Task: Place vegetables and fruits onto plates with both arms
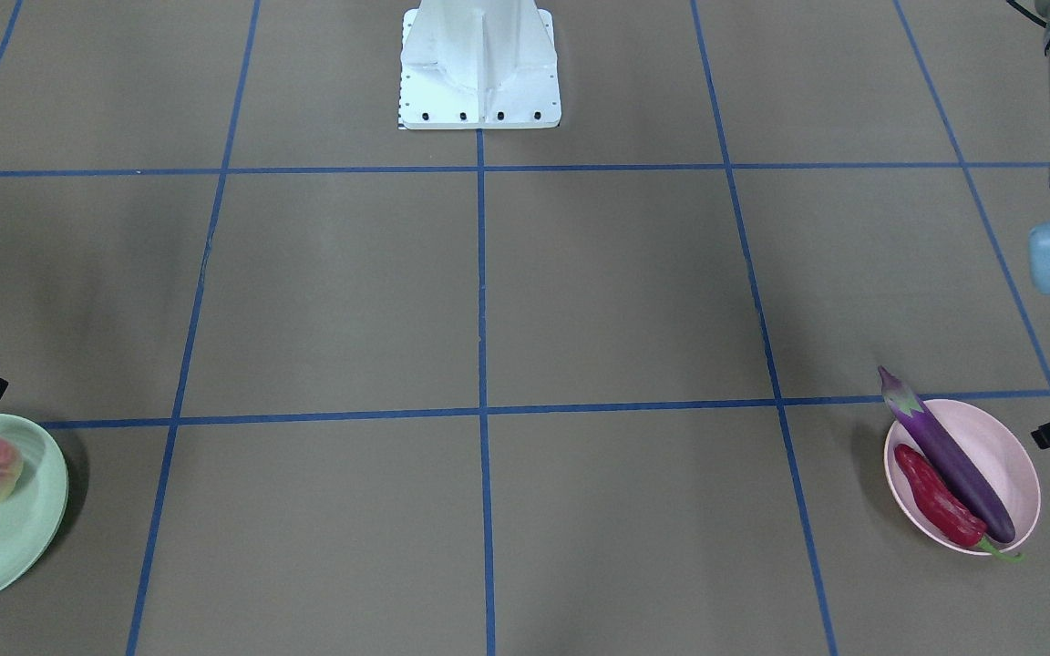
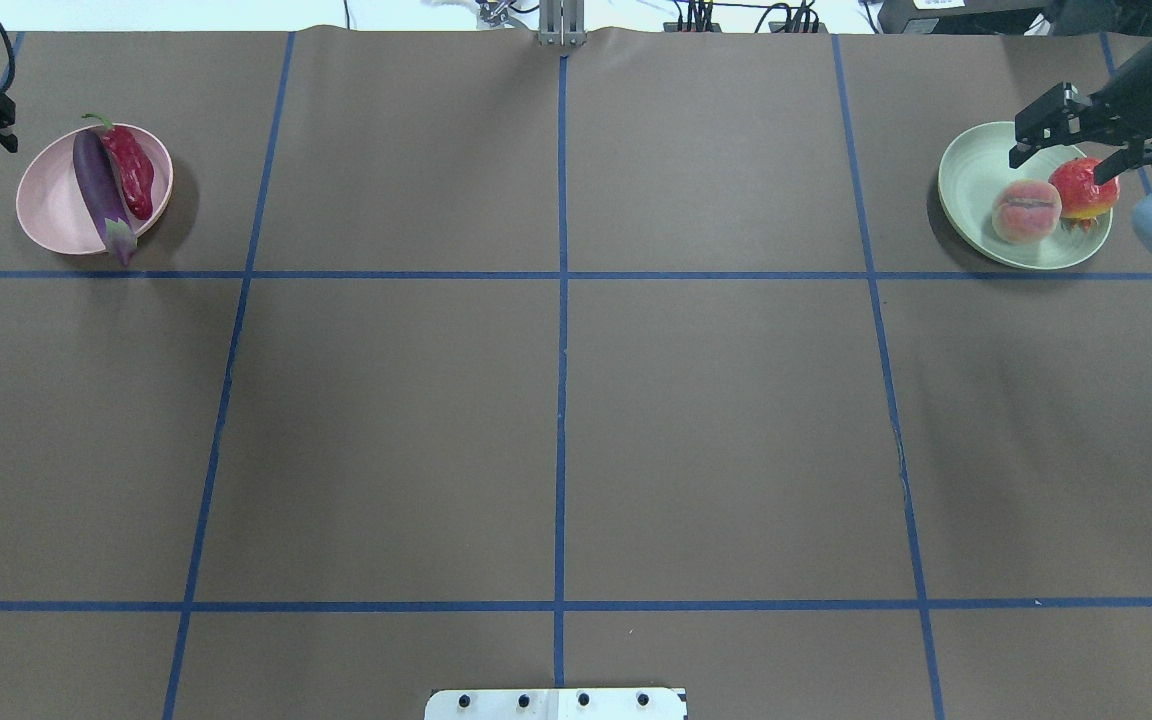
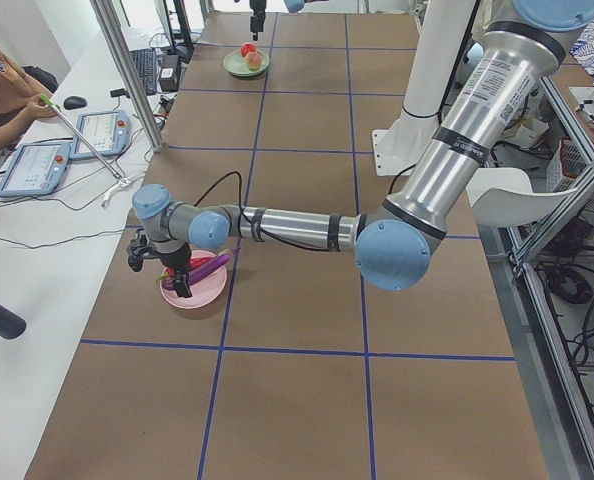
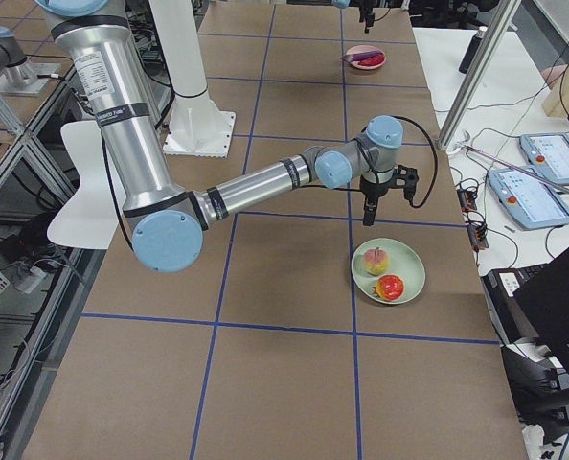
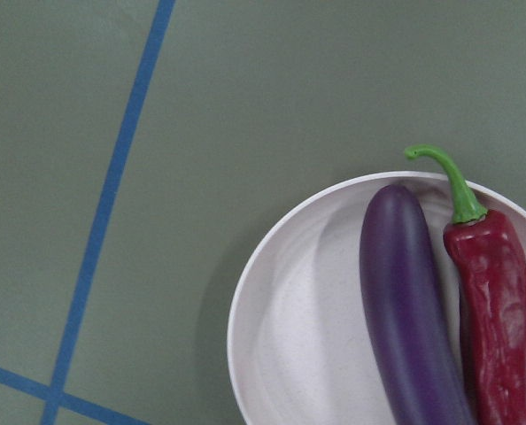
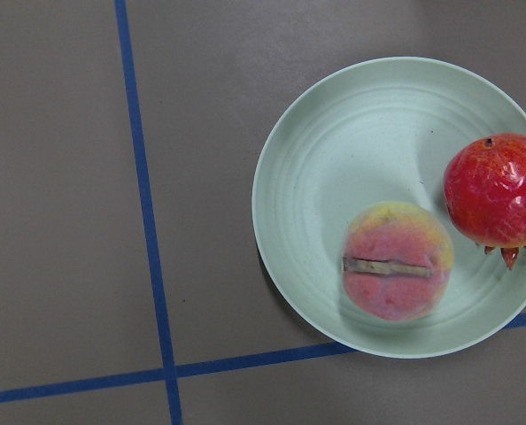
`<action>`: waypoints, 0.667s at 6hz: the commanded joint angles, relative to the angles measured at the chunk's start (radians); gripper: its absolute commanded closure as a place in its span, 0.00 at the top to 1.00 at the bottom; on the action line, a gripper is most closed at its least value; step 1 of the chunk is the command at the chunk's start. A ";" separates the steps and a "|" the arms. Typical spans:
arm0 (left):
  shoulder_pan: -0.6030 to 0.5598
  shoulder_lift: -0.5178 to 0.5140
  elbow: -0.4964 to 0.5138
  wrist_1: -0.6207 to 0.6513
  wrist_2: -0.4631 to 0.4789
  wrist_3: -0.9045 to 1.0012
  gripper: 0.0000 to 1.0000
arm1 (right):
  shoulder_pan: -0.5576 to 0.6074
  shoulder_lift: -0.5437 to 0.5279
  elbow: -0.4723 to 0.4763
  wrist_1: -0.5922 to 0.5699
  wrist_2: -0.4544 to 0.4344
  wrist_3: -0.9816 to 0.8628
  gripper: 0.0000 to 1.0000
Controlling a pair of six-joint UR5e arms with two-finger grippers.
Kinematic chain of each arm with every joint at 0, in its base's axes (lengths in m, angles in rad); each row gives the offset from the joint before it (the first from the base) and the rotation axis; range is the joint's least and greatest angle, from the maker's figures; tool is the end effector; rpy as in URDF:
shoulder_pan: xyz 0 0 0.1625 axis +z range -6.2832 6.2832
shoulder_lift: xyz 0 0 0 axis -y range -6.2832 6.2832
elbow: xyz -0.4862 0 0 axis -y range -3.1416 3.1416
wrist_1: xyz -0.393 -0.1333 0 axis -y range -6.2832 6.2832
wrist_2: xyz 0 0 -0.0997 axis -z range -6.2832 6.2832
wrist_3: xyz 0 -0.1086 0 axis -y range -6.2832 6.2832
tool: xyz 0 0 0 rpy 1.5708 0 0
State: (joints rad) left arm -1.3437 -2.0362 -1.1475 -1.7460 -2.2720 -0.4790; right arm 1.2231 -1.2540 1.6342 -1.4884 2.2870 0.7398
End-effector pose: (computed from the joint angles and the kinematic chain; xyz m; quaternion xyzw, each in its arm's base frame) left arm 0.1019 -0.7217 0.6400 -0.0225 0.3556 -0.0803 0.9309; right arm -0.1605 -0.6249 0.5075 0.0072 -0.4030 0.0988 0.9098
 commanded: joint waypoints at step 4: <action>-0.212 0.244 -0.224 -0.006 -0.163 0.299 1.00 | 0.149 -0.097 0.022 -0.104 0.043 -0.288 1.00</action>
State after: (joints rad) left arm -1.5370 -1.8718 -1.2816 -1.7515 -2.4368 -0.1931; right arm 1.3272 -1.3059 1.6451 -1.5753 2.3093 0.5414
